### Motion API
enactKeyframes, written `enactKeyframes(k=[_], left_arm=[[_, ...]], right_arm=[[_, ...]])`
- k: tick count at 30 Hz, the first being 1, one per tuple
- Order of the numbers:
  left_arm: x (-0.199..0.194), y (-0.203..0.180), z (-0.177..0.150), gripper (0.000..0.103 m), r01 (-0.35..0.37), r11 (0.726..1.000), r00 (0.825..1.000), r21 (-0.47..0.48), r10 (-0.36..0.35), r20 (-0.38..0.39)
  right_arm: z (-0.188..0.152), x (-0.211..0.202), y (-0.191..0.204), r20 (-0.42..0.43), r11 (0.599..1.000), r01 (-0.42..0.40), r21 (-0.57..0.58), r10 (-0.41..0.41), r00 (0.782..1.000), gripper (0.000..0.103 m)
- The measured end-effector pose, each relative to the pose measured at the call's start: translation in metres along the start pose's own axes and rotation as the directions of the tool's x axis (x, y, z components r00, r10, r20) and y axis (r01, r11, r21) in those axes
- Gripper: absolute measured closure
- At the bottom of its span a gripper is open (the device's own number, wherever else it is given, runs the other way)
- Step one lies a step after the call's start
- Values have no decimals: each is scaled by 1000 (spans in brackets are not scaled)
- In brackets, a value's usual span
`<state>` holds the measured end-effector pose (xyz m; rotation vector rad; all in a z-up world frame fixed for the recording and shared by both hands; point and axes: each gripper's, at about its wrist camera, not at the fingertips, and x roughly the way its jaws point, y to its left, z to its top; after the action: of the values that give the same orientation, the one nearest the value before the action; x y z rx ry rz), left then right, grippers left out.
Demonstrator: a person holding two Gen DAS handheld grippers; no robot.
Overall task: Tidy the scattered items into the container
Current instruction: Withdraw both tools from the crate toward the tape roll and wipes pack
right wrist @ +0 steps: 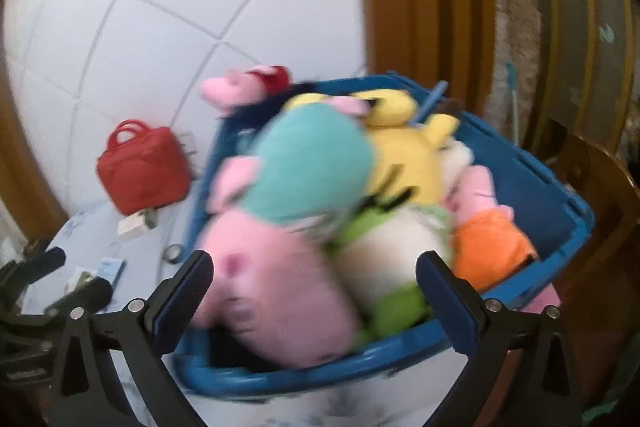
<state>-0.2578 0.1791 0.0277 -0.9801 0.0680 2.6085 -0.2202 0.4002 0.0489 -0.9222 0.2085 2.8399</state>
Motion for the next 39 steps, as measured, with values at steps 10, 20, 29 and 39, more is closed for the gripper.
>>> enactKeyframes(k=[10,20,29,39], left_arm=[[-13,135,-62,4,-128,982,989,-141,116,-90],[2,210,-103,4,-304,923,942,-236,255,-219],[35,250,-130,4,-375,885,907,-275,289,-308],[99,292,-104,4,-284,940,911,-190,203,-358]], right_arm=[[-36,-27,117,31,991,-92,-102,96,995,0],[-57,19,205,-64,930,-284,-232,277,959,0],[-97,112,233,-264,904,-378,-201,322,909,0],[-120,186,243,-379,957,-260,-131,193,905,8]])
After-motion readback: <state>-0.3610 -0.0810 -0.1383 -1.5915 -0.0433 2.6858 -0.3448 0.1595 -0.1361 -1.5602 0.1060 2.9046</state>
